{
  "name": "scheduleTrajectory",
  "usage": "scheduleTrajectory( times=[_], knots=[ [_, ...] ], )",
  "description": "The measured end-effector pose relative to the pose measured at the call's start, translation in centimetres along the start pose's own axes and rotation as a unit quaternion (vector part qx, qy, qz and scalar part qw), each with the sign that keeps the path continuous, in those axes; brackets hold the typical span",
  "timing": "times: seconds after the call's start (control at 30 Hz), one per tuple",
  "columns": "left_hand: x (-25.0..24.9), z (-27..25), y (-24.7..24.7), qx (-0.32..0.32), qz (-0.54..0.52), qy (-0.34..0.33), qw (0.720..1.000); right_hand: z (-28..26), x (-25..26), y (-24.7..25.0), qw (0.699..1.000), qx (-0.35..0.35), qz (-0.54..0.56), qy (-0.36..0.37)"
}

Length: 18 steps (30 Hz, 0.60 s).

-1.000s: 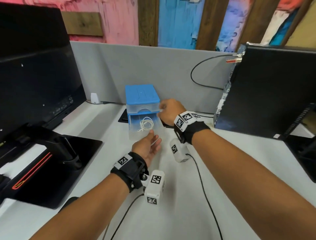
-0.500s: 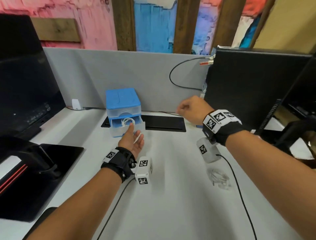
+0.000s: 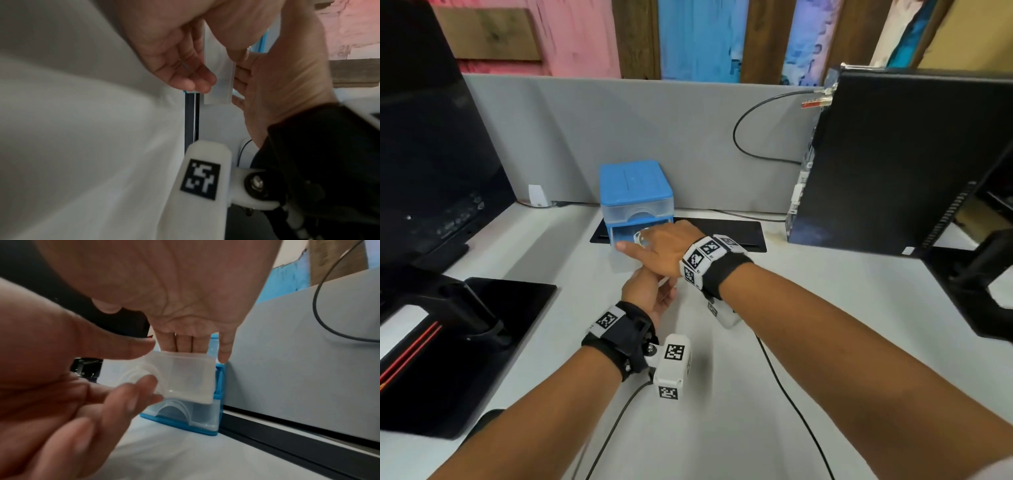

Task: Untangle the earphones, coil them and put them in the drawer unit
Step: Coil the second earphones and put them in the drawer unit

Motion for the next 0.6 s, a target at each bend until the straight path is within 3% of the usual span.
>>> scheduleTrajectory(
  times=[0.2, 0.33, 0.47, 0.6],
  knots=[
    [-0.6, 1.6, 0.8, -0.047, 0.045, -0.004, 0.998, 1.3, -0.9, -1.0, 0.999, 0.036, -0.002, -0.03],
    [-1.8, 2.2, 0.8, -0.068, 0.043, -0.012, 0.997, 0.9, -2.0, 0.1, 0.999, -0.03, 0.027, -0.028],
    [-3.2, 2.4, -0.2, -0.055, 0.014, 0.013, 0.998, -3.3, -5.9, 2.4, 0.99, -0.091, 0.108, -0.029],
    [-3.8, 2.2, -1.2, -0.038, -0.041, 0.03, 0.998, -9.8, -13.6, 3.2, 0.975, -0.065, 0.178, -0.118]
  ],
)
Point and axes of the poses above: each hand's wrist, its own z-axis towards the middle knuckle, its own y-axis out of the back of the hand, x = y × z, the point moved 7 cm from there along z, towards the middle knuckle, and after that the axes turned 2 degrees about -y, right-handed, at the moved point
